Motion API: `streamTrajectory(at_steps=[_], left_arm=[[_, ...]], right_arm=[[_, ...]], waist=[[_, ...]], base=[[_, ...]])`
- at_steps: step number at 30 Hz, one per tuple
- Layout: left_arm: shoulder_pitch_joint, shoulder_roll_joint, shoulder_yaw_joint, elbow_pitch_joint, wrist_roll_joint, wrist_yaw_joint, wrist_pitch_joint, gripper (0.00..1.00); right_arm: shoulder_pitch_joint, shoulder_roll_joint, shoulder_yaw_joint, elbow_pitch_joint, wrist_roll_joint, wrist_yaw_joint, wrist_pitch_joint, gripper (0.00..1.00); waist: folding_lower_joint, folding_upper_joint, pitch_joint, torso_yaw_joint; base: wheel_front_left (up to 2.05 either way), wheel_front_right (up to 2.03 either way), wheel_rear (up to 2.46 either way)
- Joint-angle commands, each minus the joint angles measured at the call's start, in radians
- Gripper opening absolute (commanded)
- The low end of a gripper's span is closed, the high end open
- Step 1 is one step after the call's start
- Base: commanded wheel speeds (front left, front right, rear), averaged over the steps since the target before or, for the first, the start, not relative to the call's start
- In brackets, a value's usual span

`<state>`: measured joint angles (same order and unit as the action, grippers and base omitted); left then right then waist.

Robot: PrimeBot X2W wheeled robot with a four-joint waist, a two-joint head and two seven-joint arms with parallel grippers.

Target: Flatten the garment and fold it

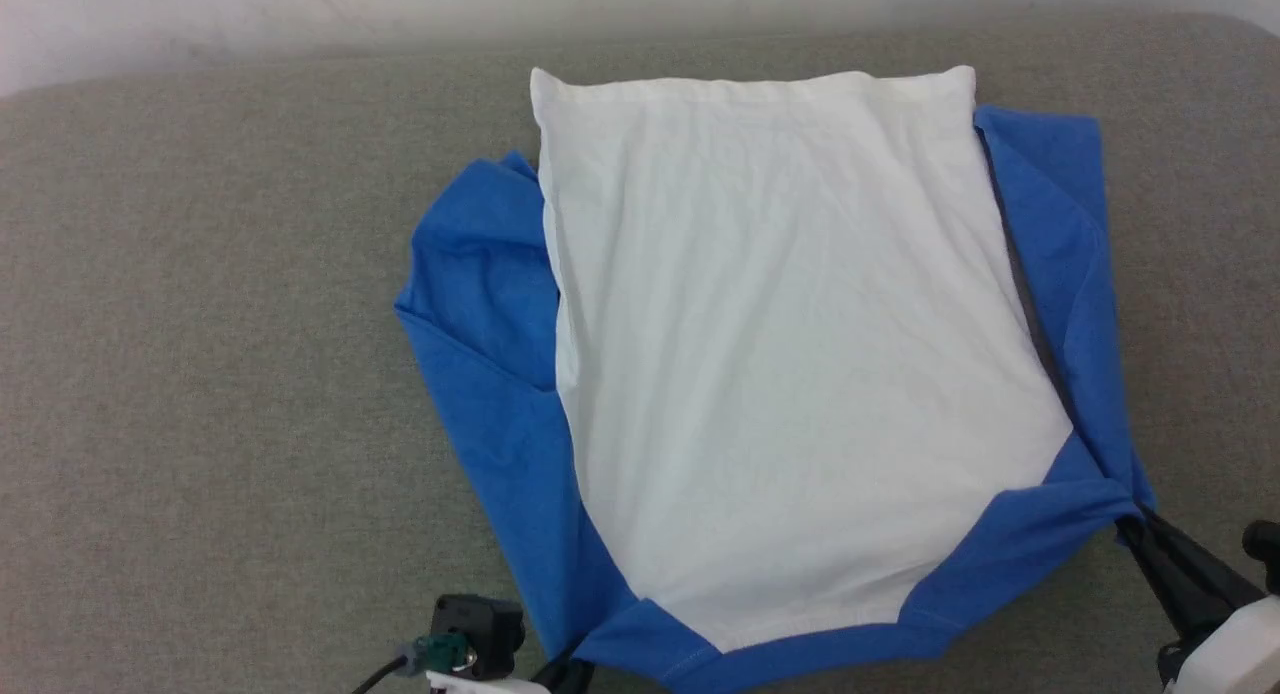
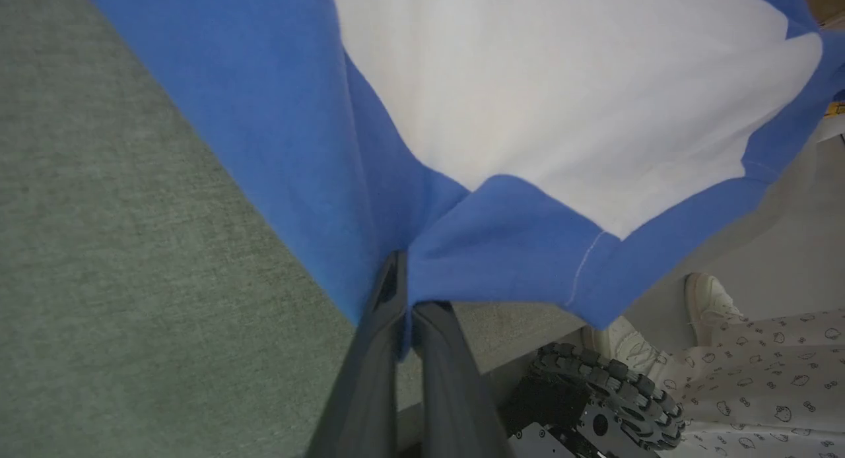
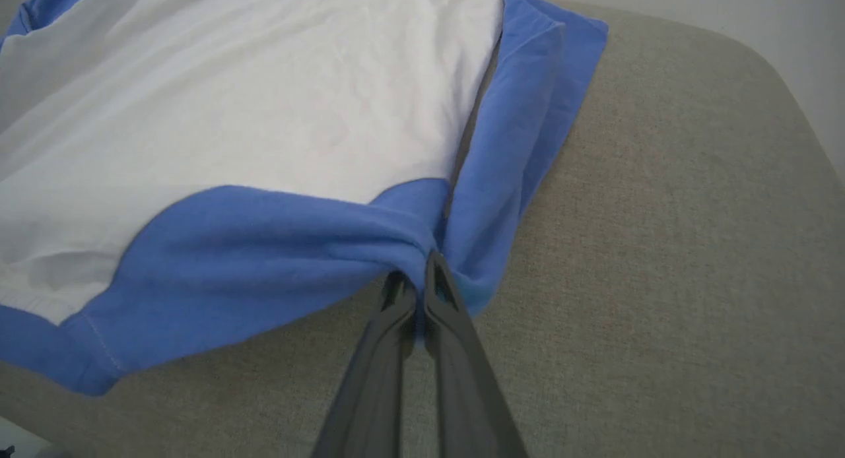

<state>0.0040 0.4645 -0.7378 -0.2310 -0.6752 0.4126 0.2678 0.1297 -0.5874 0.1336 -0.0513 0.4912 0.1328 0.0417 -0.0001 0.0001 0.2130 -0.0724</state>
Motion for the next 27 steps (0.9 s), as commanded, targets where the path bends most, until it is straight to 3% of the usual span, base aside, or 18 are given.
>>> streamTrajectory(at_steps=[1,12,20,27], left_arm=[[0.022,0.003,0.003,0.008,-0.015,-0.01,-0.004,0.0],[0.018,0.01,0.008,0.048,-0.022,-0.052,-0.047,0.0],[-0.046,-0.054,-0.013,0.187,-0.026,-0.124,-0.098,0.0],[-0.089,-0.088,-0.038,0.325,-0.046,-0.167,-0.071,0.0]], right_arm=[[0.017,0.009,-0.007,0.002,-0.006,-0.002,0.006,0.0],[0.075,0.042,-0.024,-0.003,-0.033,-0.002,0.042,0.0],[0.041,0.075,0.039,0.055,-0.044,-0.002,0.076,0.0],[-0.027,0.069,0.124,0.174,-0.028,-0.002,0.093,0.0]], waist=[[0.0001,-0.0001,-0.017,0.002],[0.0001,-0.0001,-0.039,0.007],[0.0001,-0.0001,-0.062,0.008],[0.0001,-0.0001,-0.063,0.011]], base=[[0.0,0.0,0.0],[0.0,0.0,0.0],[0.0,0.0,0.0],[0.0,0.0,0.0]])
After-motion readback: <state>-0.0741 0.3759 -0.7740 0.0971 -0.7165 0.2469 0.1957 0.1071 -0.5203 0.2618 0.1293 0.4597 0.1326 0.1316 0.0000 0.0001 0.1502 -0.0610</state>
